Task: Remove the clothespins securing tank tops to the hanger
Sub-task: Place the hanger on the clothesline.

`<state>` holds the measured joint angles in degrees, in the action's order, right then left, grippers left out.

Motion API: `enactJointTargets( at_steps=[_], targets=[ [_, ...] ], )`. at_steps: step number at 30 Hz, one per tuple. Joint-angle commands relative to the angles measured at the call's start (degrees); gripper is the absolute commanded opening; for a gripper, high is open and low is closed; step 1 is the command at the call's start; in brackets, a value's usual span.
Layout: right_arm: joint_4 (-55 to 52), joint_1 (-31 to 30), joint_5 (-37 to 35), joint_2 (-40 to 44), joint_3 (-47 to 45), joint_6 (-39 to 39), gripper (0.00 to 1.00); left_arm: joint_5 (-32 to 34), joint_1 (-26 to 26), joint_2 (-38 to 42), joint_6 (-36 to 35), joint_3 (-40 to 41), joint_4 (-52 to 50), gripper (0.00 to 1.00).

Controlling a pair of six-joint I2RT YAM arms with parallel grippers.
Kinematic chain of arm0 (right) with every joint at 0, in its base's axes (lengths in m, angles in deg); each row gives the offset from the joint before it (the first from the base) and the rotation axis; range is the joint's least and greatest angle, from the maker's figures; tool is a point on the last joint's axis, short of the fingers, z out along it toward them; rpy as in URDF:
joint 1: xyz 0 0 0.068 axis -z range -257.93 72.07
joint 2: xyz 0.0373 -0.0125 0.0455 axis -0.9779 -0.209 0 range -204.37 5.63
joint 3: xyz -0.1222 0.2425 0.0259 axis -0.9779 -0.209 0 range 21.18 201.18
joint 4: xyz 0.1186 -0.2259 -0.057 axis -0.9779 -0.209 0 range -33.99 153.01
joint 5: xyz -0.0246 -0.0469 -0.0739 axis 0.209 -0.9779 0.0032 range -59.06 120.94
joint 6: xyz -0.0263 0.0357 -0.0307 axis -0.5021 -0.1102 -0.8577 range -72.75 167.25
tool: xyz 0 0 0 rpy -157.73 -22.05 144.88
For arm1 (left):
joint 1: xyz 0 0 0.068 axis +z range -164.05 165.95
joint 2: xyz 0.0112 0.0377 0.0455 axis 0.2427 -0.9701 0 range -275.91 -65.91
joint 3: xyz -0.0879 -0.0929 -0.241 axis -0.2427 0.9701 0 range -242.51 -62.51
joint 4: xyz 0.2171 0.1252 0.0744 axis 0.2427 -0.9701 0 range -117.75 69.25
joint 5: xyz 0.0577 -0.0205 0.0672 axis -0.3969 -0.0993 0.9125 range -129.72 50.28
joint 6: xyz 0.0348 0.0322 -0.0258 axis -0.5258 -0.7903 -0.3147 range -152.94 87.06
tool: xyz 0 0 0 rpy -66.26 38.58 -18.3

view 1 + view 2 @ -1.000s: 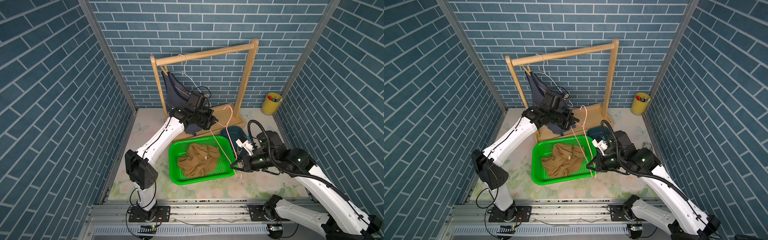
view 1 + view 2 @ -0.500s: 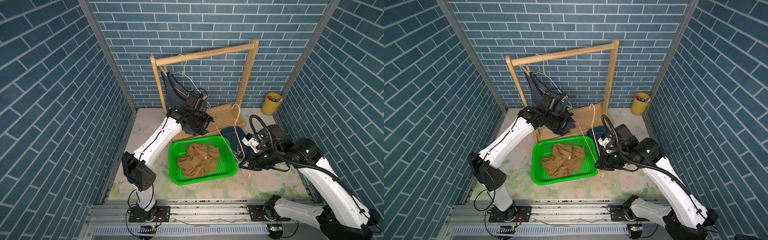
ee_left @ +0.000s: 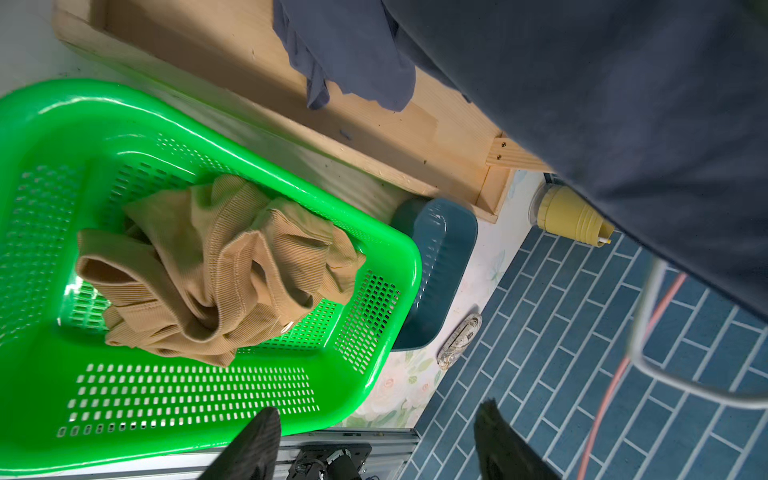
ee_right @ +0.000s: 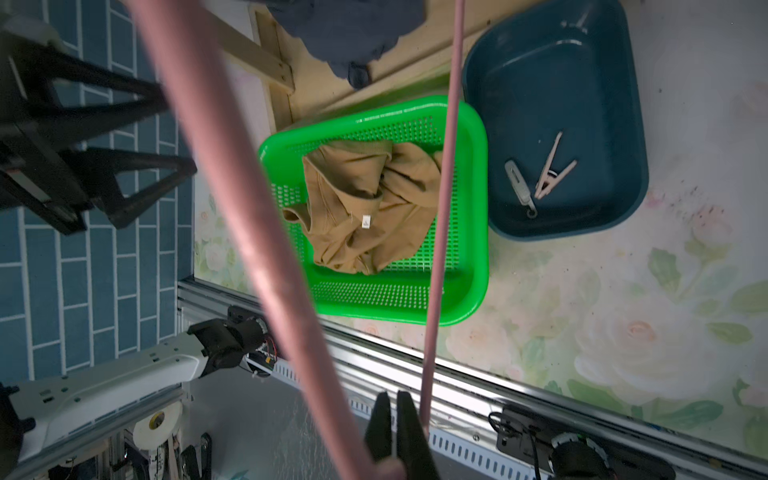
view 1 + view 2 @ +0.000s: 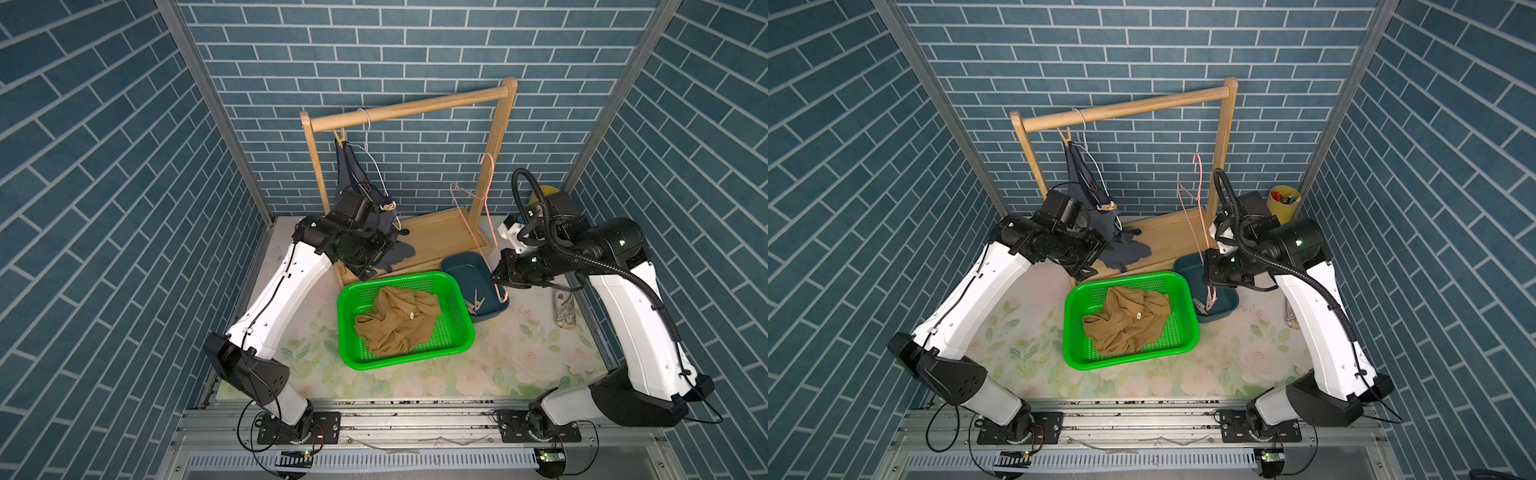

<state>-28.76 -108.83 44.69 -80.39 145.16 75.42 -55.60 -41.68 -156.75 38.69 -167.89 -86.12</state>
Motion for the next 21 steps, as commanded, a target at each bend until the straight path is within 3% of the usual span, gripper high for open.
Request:
enactJointTargets(
  at_steps=[1,8,14,21],
  targets=[
    [-10.70,0.81,1.38,-6.69,7.51,-6.49,0.00,0.31,0.44,0.41,-3.90,0.59,-2.40,0.76],
    [-9.26,2.77,9.04,-26.04,34.91,-6.87,0.00,2.55,0.43,0.43,-8.26,-2.20,-4.98,0.73],
    [10.80,3.29,14.70,-25.96,26.50,-2.89,0.00,3.89,0.56,0.82,-9.56,-1.94,-4.92,0.71],
    [23.35,3.56,19.77,-30.88,32.26,-3.49,0.00,5.14,0.50,1.57,-9.41,-0.50,-4.77,0.68]
  ],
)
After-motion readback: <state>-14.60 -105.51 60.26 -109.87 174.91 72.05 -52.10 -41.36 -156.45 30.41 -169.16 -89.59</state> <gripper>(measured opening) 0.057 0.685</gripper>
